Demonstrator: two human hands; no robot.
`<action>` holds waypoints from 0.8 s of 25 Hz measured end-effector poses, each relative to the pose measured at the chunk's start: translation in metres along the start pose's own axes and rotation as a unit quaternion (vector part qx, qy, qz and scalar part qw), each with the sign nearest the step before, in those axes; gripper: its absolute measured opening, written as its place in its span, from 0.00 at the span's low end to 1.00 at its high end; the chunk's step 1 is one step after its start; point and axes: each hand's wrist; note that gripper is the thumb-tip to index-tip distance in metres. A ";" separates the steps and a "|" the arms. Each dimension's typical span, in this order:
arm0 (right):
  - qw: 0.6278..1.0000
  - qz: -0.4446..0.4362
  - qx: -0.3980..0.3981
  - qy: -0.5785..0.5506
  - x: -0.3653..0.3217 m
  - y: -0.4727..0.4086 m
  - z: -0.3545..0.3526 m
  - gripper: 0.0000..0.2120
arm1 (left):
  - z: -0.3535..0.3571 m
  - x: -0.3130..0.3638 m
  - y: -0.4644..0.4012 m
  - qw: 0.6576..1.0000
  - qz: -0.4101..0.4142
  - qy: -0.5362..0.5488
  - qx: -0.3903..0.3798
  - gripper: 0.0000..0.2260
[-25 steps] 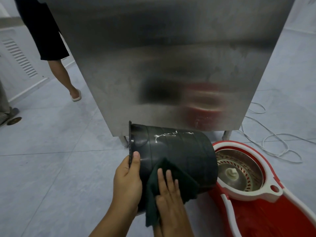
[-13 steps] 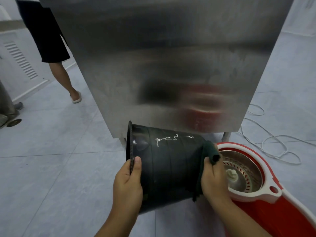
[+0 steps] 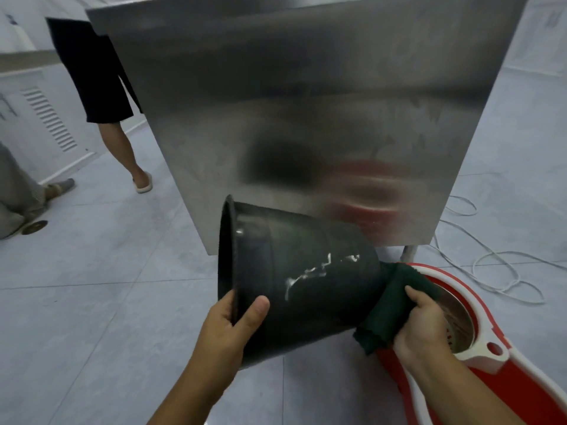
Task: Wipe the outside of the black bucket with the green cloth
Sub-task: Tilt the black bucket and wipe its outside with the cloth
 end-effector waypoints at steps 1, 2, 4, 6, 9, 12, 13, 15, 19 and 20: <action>1.000 0.000 -0.008 0.009 0.002 0.002 0.001 0.14 | -0.001 0.000 -0.002 0.999 -0.021 0.026 0.033 0.24; 1.000 0.003 -0.016 0.022 0.004 0.005 0.001 0.11 | -0.001 -0.001 -0.005 0.995 -0.041 0.042 0.076 0.22; 0.999 -0.001 -0.018 0.049 0.009 0.012 0.002 0.07 | 0.001 -0.003 -0.009 0.983 -0.069 0.041 0.163 0.16; 0.996 -0.030 -0.028 0.080 0.019 0.022 0.002 0.05 | 0.004 0.000 -0.008 0.973 -0.083 0.049 0.210 0.12; 0.938 -0.202 -0.104 0.262 0.049 0.030 -0.012 0.19 | 0.010 0.007 -0.004 0.973 -0.067 0.055 0.215 0.13; 0.752 -0.322 -0.172 0.549 0.083 0.040 -0.013 0.42 | 0.015 0.011 -0.005 0.974 -0.069 0.084 0.197 0.12; 0.655 -0.378 -0.180 0.629 0.093 0.043 -0.012 0.47 | 0.017 0.010 -0.005 0.975 -0.075 0.095 0.187 0.12; 0.534 -0.476 -0.283 0.639 0.110 0.045 -0.024 0.32 | 0.021 0.007 -0.005 0.976 -0.082 0.097 0.176 0.12; 0.456 -0.516 -0.431 0.583 0.095 0.056 -0.033 0.07 | 0.027 0.006 -0.003 0.985 -0.068 0.075 0.141 0.14; 0.463 -0.520 -0.437 0.570 0.086 0.058 -0.025 0.09 | 0.029 0.005 -0.003 0.987 -0.065 0.068 0.132 0.15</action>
Point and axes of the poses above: each hand's wrist, its own y-axis away from the middle knuckle, its own z-axis out of the palm, x = y × z, and after that the axes turned 11 degrees about -y, right-handed
